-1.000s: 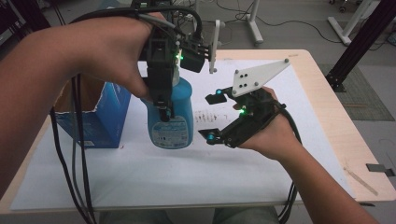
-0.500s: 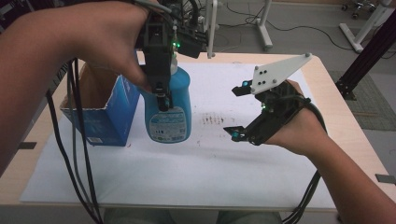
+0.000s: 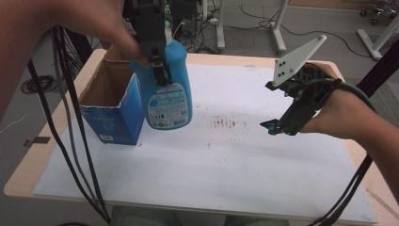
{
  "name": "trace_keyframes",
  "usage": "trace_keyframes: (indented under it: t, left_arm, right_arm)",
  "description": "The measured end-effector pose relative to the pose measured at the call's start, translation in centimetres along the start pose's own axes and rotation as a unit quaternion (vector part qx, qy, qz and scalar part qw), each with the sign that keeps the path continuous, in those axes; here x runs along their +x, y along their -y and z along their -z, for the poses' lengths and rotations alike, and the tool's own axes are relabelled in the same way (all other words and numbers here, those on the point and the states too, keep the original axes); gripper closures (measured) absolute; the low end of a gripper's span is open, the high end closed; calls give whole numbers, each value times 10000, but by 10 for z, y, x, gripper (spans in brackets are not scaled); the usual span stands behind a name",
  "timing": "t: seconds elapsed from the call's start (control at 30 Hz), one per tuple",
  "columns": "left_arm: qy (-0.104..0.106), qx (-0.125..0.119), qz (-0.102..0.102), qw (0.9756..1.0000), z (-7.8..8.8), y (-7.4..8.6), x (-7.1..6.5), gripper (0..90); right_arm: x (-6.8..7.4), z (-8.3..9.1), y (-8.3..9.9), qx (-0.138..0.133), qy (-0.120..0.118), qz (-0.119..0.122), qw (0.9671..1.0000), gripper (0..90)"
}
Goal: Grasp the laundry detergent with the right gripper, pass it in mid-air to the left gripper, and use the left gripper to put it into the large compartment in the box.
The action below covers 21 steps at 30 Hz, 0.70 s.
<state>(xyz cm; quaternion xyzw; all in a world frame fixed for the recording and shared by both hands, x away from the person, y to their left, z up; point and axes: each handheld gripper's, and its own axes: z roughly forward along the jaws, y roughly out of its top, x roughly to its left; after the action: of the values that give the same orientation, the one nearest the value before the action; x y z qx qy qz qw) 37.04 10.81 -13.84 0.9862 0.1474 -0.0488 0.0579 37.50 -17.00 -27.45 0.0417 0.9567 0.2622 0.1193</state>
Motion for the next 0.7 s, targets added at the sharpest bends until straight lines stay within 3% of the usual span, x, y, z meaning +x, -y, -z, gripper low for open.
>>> trace_keyframes:
  t: [0.13,0.23,0.3,0.37,0.4,0.5,0.6,0.7]
  left_arm:
    - [-9,2,445,9990,13,14,12,387]
    - [-118,-92,867,9961,25,25,20,387]
    - [-143,-100,926,9955,28,28,23,387]
    - [-195,-205,1339,9906,42,41,33,387]
    - [-195,-205,1339,9906,42,41,33,387]
    - [-247,-268,1735,9842,50,51,41,387]
    - [-369,-243,2169,9752,54,61,49,387]
    - [-457,-137,2602,9644,54,72,57,387]
  right_arm:
    - [-3,7,0,214,1,84,9997,5]
    - [-7,14,4,334,-8,60,9994,6]
    - [-7,14,4,334,-8,60,9994,6]
    - [-9,15,8,419,-29,22,9991,6]
    - [-9,15,8,419,-29,22,9991,6]
    - [-9,14,10,499,-15,26,9987,6]
    - [-9,14,10,512,-7,48,9987,6]
    - [-9,13,11,501,-13,69,9987,6]
